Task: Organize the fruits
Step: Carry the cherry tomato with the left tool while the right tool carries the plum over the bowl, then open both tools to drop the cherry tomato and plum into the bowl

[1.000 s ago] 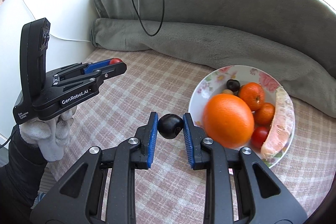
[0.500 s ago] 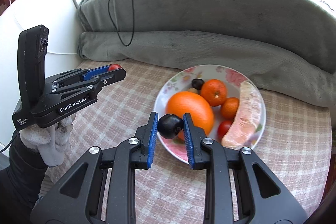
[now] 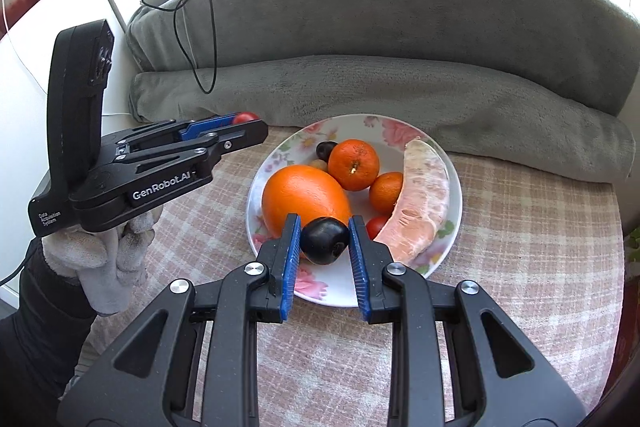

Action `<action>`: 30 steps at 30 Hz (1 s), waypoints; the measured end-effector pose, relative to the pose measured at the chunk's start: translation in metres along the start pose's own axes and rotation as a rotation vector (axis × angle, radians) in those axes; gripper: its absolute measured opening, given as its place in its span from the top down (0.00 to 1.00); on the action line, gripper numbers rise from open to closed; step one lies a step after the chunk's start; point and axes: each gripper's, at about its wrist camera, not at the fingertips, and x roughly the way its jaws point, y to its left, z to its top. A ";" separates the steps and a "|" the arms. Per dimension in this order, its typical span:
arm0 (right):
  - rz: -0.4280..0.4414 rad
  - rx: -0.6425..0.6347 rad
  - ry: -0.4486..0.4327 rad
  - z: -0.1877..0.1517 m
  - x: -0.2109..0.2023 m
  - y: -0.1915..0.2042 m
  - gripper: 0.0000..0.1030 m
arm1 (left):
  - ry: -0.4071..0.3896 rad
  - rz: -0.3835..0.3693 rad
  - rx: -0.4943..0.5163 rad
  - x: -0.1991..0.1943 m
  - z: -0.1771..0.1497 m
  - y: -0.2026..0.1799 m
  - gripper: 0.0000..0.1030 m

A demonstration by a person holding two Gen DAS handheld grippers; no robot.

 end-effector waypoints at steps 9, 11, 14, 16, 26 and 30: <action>0.010 0.010 0.009 -0.002 0.005 -0.006 0.75 | 0.014 -0.012 0.018 0.012 0.007 -0.012 0.78; 0.012 0.007 0.011 -0.002 0.006 -0.006 0.75 | 0.017 -0.016 0.022 0.014 0.008 -0.013 0.78; 0.010 0.000 0.014 -0.002 0.008 -0.005 0.75 | 0.019 -0.024 0.025 0.015 0.008 -0.016 0.78; 0.008 -0.001 0.015 -0.003 0.009 -0.004 0.75 | 0.020 -0.027 0.027 0.016 0.008 -0.017 0.78; -0.003 -0.001 0.020 -0.003 0.013 -0.003 0.75 | 0.026 -0.029 0.029 0.017 0.008 -0.017 0.78; -0.005 -0.001 0.025 -0.003 0.016 -0.002 0.75 | 0.029 -0.031 0.029 0.018 0.008 -0.017 0.78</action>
